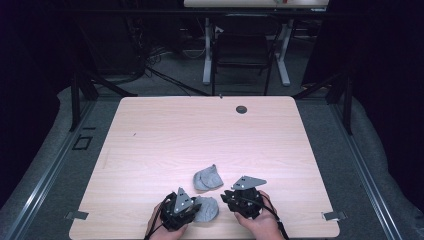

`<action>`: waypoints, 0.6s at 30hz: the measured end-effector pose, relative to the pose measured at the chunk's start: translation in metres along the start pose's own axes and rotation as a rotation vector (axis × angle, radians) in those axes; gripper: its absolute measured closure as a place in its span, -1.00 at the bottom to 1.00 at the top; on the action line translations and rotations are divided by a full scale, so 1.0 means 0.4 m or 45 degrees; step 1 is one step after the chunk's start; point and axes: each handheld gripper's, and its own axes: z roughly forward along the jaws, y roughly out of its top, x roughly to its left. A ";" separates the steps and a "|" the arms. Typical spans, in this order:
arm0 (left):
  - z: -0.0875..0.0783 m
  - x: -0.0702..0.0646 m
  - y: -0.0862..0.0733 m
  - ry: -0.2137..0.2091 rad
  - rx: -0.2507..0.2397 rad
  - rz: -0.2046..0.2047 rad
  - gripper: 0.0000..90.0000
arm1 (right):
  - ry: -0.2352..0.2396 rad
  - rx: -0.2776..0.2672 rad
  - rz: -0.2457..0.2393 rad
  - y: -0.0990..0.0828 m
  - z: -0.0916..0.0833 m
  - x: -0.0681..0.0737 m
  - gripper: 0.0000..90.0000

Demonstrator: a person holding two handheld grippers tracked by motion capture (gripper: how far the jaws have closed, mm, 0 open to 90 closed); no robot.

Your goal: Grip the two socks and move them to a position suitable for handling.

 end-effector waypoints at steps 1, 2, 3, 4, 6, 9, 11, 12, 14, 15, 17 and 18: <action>0.001 0.003 0.001 0.015 0.002 0.008 0.57 | 0.004 0.007 -0.012 -0.005 0.004 0.001 0.70; 0.001 0.004 0.001 0.018 0.002 0.008 0.58 | -0.002 -0.002 -0.015 -0.013 0.012 0.004 0.71; 0.001 0.008 0.002 0.020 0.005 0.009 0.59 | -0.006 0.007 -0.016 -0.016 0.016 0.004 0.71; 0.000 0.011 0.002 0.030 0.003 0.008 0.59 | -0.007 0.018 -0.023 -0.021 0.022 0.003 0.71; -0.004 0.016 0.003 0.038 -0.004 -0.004 0.59 | -0.003 0.027 -0.015 -0.026 0.029 0.001 0.71; -0.018 0.016 0.011 0.037 -0.032 -0.033 0.57 | -0.022 0.023 -0.018 -0.022 0.024 -0.005 0.71; -0.029 0.006 0.021 0.024 -0.056 -0.044 0.51 | -0.029 -0.004 0.000 -0.020 0.017 -0.012 0.71; -0.031 0.001 0.025 0.021 -0.061 -0.048 0.48 | -0.031 -0.010 0.005 -0.018 0.013 -0.016 0.71; -0.034 -0.012 0.034 0.014 -0.071 -0.041 0.43 | -0.038 -0.026 0.021 -0.017 0.004 -0.023 0.70; -0.034 -0.022 0.039 0.009 -0.077 -0.050 0.40 | -0.042 -0.042 0.030 -0.017 0.001 -0.026 0.70; -0.031 -0.035 0.044 -0.004 -0.074 -0.063 0.34 | -0.052 -0.054 0.046 -0.016 -0.009 -0.036 0.70; -0.027 -0.043 0.046 -0.006 -0.078 -0.067 0.32 | -0.065 -0.065 0.054 -0.017 -0.013 -0.041 0.70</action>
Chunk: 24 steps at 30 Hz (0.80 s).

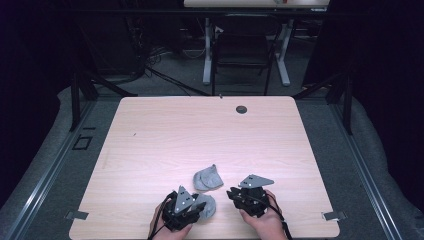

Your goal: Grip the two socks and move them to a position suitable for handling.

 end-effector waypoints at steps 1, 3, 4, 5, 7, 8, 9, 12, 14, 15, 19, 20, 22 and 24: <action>0.002 -0.007 0.001 -0.002 0.004 0.007 0.29 | -0.008 0.000 -0.001 0.001 -0.005 -0.007 0.70; 0.010 -0.018 0.004 -0.020 0.003 0.007 0.25 | -0.014 -0.017 0.036 0.001 -0.012 -0.022 0.69; 0.014 -0.023 0.005 -0.027 0.002 0.009 0.24 | -0.011 -0.007 0.047 0.001 -0.016 -0.028 0.69; 0.017 -0.028 0.007 -0.035 0.001 0.008 0.21 | -0.001 -0.013 0.078 0.000 -0.017 -0.035 0.69; 0.024 -0.038 0.008 -0.051 0.005 0.005 0.20 | 0.013 -0.015 0.122 -0.002 -0.021 -0.050 0.69; 0.027 -0.042 0.008 -0.055 0.009 0.016 0.19 | 0.014 -0.026 0.138 -0.004 -0.022 -0.055 0.69; 0.033 -0.048 0.007 -0.057 0.013 0.024 0.19 | 0.009 -0.025 0.142 -0.004 -0.025 -0.059 0.69; 0.041 -0.057 0.003 -0.059 0.033 0.048 0.20 | 0.004 -0.040 0.152 -0.006 -0.028 -0.066 0.69; 0.045 -0.060 0.000 -0.066 0.045 0.055 0.23 | 0.005 -0.036 0.156 -0.007 -0.027 -0.067 0.69; 0.049 -0.061 -0.002 -0.064 0.049 0.059 0.26 | 0.009 -0.030 0.155 -0.008 -0.025 -0.066 0.69; 0.056 -0.064 -0.007 -0.070 0.075 0.077 0.43 | 0.022 -0.028 0.158 -0.010 -0.016 -0.062 0.69; 0.055 -0.064 -0.007 -0.073 0.075 0.081 0.50 | 0.024 -0.020 0.158 -0.009 -0.015 -0.060 0.69; 0.053 -0.062 -0.006 -0.073 0.068 0.085 0.58 | 0.023 -0.023 0.146 -0.011 -0.011 -0.057 0.69; 0.049 -0.060 -0.005 -0.085 0.062 0.083 0.68 | 0.028 -0.009 0.135 -0.013 -0.008 -0.056 0.69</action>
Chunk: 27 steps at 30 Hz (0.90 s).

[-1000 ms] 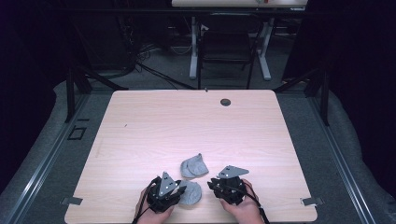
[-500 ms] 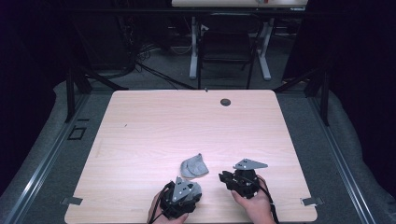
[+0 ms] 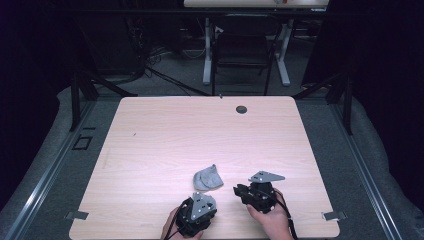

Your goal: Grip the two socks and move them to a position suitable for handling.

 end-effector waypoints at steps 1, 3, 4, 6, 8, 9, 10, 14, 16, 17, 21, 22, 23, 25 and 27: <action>-0.001 0.001 0.000 0.000 0.000 0.002 0.72 | 0.003 0.005 0.000 -0.001 0.001 0.001 0.69; -0.004 0.004 0.001 -0.006 -0.004 0.004 0.80 | -0.002 0.005 -0.008 -0.003 0.005 0.003 0.69; -0.006 0.005 0.001 -0.008 -0.008 0.002 0.82 | 0.004 0.009 -0.014 -0.003 0.006 0.004 0.69; -0.012 0.008 0.002 -0.007 -0.020 0.006 0.87 | 0.011 0.013 -0.024 -0.003 0.007 0.007 0.70; -0.019 0.013 0.005 -0.020 -0.036 -0.005 0.88 | 0.020 0.012 -0.036 -0.004 0.011 0.012 0.71; -0.024 0.016 0.006 -0.017 -0.050 -0.016 0.88 | 0.025 0.022 -0.051 -0.004 0.013 0.016 0.72; -0.028 0.019 0.007 -0.022 -0.059 -0.020 0.89 | 0.029 0.024 -0.069 -0.005 0.018 0.021 0.73; -0.040 0.028 0.009 -0.025 -0.087 -0.043 0.89 | 0.049 0.047 -0.112 -0.004 0.030 0.040 0.77; -0.046 0.029 0.009 -0.028 -0.104 -0.058 0.90 | 0.059 0.055 -0.145 -0.005 0.037 0.051 0.80; -0.048 0.029 0.009 -0.025 -0.114 -0.056 0.90 | 0.059 0.063 -0.170 -0.006 0.041 0.061 0.83; -0.056 0.033 0.011 -0.028 -0.123 -0.054 0.90 | 0.085 0.089 -0.215 -0.009 0.057 0.084 0.94; -0.057 0.034 0.011 -0.029 -0.130 -0.054 0.90 | 0.089 0.105 -0.234 -0.009 0.060 0.088 0.96; -0.060 0.035 0.011 -0.023 -0.143 -0.058 0.90 | 0.098 0.106 -0.236 -0.011 0.066 0.094 0.97; -0.061 0.035 0.011 -0.024 -0.147 -0.061 0.90 | 0.106 0.127 -0.263 -0.013 0.075 0.101 0.98; -0.065 0.036 0.011 -0.016 -0.162 -0.056 0.90 | 0.132 0.146 -0.268 -0.018 0.089 0.113 0.99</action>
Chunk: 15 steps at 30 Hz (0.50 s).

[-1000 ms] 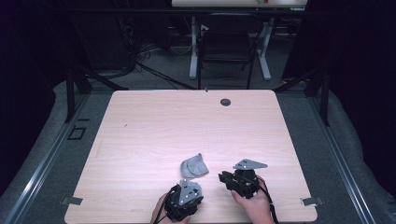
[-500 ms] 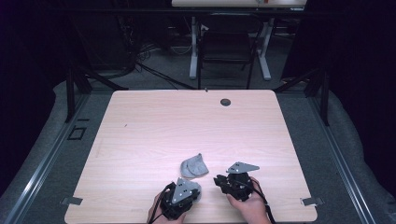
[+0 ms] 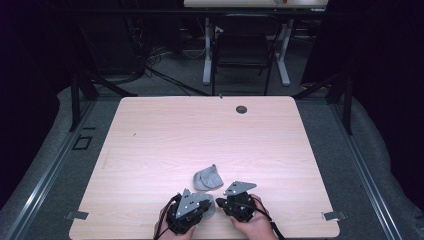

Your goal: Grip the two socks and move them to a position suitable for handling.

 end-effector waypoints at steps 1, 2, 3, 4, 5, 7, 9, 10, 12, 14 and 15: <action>-0.001 0.000 0.000 -0.002 -0.003 -0.006 0.90 | 0.011 0.002 0.002 0.000 0.007 0.004 0.99; -0.002 0.000 0.000 -0.003 -0.004 -0.003 0.90 | 0.014 0.000 -0.001 0.001 0.013 0.007 0.99; -0.003 0.000 0.001 -0.005 -0.004 -0.005 0.90 | 0.011 -0.003 -0.004 0.002 0.018 0.010 0.99; -0.004 0.001 0.001 -0.006 -0.002 0.002 0.90 | 0.020 -0.007 -0.007 0.003 0.023 0.013 0.99; -0.006 0.001 0.002 -0.009 -0.003 -0.003 0.90 | 0.027 -0.006 -0.019 0.004 0.025 0.016 0.99; -0.007 0.002 0.003 -0.006 -0.010 0.007 0.90 | 0.028 -0.006 -0.042 0.005 0.029 0.023 0.99; -0.008 0.003 0.003 -0.007 -0.026 0.002 0.90 | 0.041 -0.013 -0.068 0.005 0.032 0.028 0.99; -0.009 0.004 0.003 -0.005 -0.029 0.004 0.90 | 0.046 -0.028 -0.071 0.005 0.035 0.032 0.98; -0.012 0.006 0.005 -0.004 -0.033 0.006 0.90 | 0.053 -0.028 -0.076 0.002 0.042 0.039 0.96; -0.017 0.009 0.005 -0.002 -0.036 -0.006 0.90 | 0.046 0.001 -0.099 0.000 0.046 0.038 0.96; -0.021 0.013 0.005 0.002 -0.034 0.001 0.90 | 0.049 0.013 -0.107 0.000 0.045 0.036 0.97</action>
